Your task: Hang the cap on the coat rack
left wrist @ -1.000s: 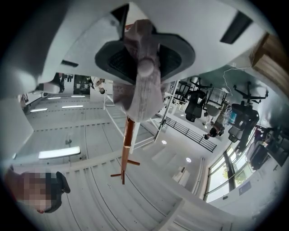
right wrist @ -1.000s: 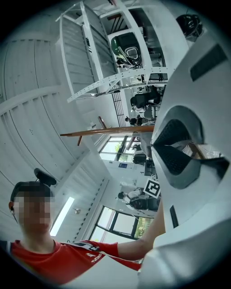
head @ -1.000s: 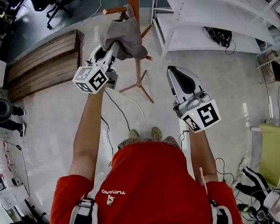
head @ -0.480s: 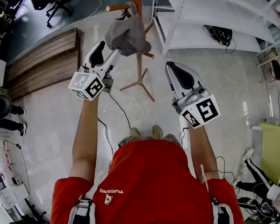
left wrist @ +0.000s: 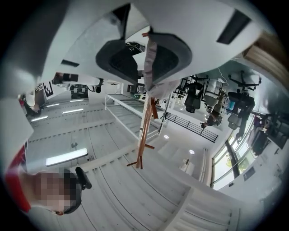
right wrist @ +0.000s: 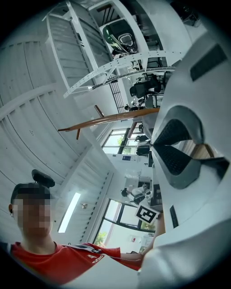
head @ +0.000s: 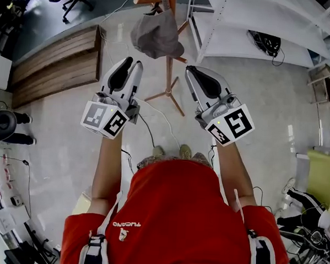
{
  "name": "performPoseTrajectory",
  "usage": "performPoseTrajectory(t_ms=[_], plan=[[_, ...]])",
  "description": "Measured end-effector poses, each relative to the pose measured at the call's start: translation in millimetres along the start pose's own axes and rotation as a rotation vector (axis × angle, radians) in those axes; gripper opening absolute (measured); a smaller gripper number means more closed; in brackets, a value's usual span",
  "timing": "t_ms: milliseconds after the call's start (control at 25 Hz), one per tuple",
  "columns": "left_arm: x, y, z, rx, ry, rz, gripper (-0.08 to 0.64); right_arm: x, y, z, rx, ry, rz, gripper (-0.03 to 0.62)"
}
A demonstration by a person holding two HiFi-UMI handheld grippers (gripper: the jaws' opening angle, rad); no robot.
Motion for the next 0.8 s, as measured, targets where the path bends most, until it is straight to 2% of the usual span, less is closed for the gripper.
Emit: performPoseTrajectory(t_ms=[120,240,440,800], plan=[[-18.5,8.0,-8.2,-0.016,-0.032,0.014,0.041,6.7,2.4,2.5,-0.018,0.028,0.002,0.023],[-35.6,15.8,-13.9,-0.034,-0.061,0.052,0.010,12.9,5.5,2.5,-0.038,0.051,-0.002,0.023],[-57.5,18.3,-20.2,-0.024,-0.070,0.119,0.008,24.1,7.8,0.6,-0.064,0.089,-0.015,0.023],[-63.3,10.8,-25.2,-0.021,-0.063,0.094,0.008,25.7,5.7,-5.8,-0.066,0.102,-0.012,0.023]])
Point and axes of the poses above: the fingertips, and each gripper's own axes: z forward along the fingers, x to its left, y out of its top, the point moved 10 cm from there along -z, backward along the fingers, and after that the axes turned 2 degrees about y, right-handed, at the moved point
